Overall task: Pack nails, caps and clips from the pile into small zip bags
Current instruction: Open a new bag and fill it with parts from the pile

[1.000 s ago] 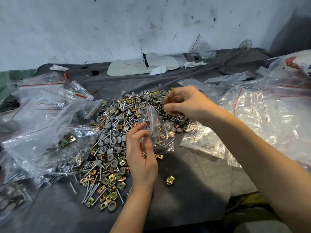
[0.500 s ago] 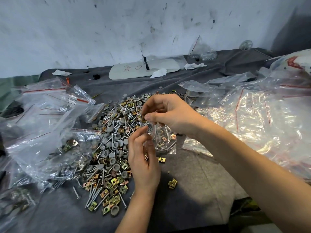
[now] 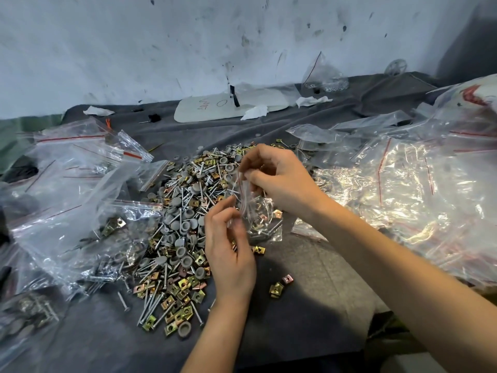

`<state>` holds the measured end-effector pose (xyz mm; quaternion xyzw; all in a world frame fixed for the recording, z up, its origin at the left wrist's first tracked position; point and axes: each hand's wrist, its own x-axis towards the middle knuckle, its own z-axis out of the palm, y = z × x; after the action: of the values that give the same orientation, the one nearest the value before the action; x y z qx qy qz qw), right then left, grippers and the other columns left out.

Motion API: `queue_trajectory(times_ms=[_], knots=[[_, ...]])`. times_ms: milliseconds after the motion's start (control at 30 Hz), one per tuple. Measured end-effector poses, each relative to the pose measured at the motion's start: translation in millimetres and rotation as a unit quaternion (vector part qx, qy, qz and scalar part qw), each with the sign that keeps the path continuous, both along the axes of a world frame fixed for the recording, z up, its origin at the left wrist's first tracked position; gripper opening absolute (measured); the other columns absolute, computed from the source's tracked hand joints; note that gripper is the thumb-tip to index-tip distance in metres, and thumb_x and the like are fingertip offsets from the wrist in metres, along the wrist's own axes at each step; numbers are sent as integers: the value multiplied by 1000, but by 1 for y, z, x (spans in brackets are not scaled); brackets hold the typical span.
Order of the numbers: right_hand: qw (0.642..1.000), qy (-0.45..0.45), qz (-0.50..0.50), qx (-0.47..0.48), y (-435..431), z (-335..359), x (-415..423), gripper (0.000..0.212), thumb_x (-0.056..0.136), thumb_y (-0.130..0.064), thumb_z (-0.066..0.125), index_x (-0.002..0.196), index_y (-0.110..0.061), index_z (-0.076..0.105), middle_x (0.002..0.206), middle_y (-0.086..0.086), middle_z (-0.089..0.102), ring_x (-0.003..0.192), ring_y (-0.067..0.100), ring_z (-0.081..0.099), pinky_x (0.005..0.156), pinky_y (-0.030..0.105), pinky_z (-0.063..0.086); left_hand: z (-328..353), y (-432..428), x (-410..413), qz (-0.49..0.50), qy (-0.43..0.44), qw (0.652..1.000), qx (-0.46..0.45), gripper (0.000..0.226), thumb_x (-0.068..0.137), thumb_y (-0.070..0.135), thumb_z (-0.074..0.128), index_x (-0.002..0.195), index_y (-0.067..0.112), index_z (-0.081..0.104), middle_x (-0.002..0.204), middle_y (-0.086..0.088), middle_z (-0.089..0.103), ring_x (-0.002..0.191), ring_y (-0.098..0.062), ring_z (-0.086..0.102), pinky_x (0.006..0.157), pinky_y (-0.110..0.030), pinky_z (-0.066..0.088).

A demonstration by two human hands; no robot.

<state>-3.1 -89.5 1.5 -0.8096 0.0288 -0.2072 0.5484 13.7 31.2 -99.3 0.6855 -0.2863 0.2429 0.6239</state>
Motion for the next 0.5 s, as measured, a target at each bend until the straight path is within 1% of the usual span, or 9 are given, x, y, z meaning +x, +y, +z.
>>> queue_trajectory(times_ms=[33, 100, 133, 200, 267, 333, 367, 433, 500], knots=[[1000, 4, -22, -19, -3, -3, -1, 21, 90, 0, 57, 85, -20, 62, 81, 1, 66, 69, 9, 60, 66, 25, 55, 0, 0, 0, 0, 9, 1000, -3, 14, 96, 9, 46, 102, 20, 52, 121, -4, 57, 117, -16, 54, 96, -25, 43], [997, 29, -43, -50, -9, -11, -5, 18, 90, -3, 59, 86, -19, 62, 80, -1, 65, 70, 8, 60, 63, 22, 52, 1, -1, -1, -2, 21, 1000, -12, 15, 94, 4, 45, 101, 16, 51, 121, -5, 57, 115, -21, 56, 92, -22, 44], [996, 52, -38, -68, -12, -15, -8, 15, 90, -4, 60, 87, -19, 63, 80, -2, 65, 70, 8, 61, 62, 20, 51, 1, -1, -1, -4, 25, 1000, -16, 16, 94, 3, 45, 101, 16, 50, 122, -6, 57, 115, -22, 56, 91, -20, 44], [983, 124, 4, -132, -17, -22, -14, 12, 89, -9, 62, 86, -20, 64, 81, -5, 66, 70, 4, 62, 63, 18, 51, 2, -1, -1, -1, 25, 1000, -18, 19, 93, 2, 45, 101, 18, 49, 122, -7, 57, 115, -20, 56, 91, -16, 42], [946, 206, 55, -244, -16, -29, -19, 3, 89, -17, 65, 89, -20, 66, 84, -7, 66, 73, 4, 61, 69, 19, 50, 3, -2, -1, 6, 28, 999, -19, 22, 93, 1, 45, 101, 22, 48, 121, -6, 57, 115, -19, 56, 94, -16, 41], [908, 247, 66, -331, -10, -41, -21, 12, 86, -24, 69, 94, -15, 68, 89, -2, 66, 81, 12, 60, 76, 25, 49, 3, -2, -1, 8, 33, 999, -21, 24, 93, 1, 45, 101, 24, 47, 122, -4, 56, 115, -18, 55, 95, -15, 40], [899, 260, 62, -348, -6, -46, -21, 15, 84, -24, 70, 95, -13, 67, 92, 2, 67, 85, 16, 60, 78, 29, 50, 3, -2, -1, 8, 34, 999, -22, 24, 93, 1, 45, 101, 23, 47, 122, -4, 56, 115, -18, 55, 95, -15, 39], [889, 258, 51, -375, 3, -56, -20, 16, 83, -20, 69, 95, -10, 65, 97, 7, 64, 91, 25, 60, 81, 35, 50, 2, -1, -1, 7, 37, 999, -22, 22, 92, 1, 45, 101, 21, 47, 121, -4, 56, 115, -18, 55, 95, -16, 40], [892, 241, 47, -378, 6, -61, -19, 13, 83, -17, 68, 91, -10, 61, 96, 7, 60, 93, 26, 56, 80, 35, 47, 1, -1, -1, 9, 33, 999, -17, 21, 92, 1, 45, 101, 20, 48, 122, -5, 57, 116, -18, 55, 95, -15, 40]])
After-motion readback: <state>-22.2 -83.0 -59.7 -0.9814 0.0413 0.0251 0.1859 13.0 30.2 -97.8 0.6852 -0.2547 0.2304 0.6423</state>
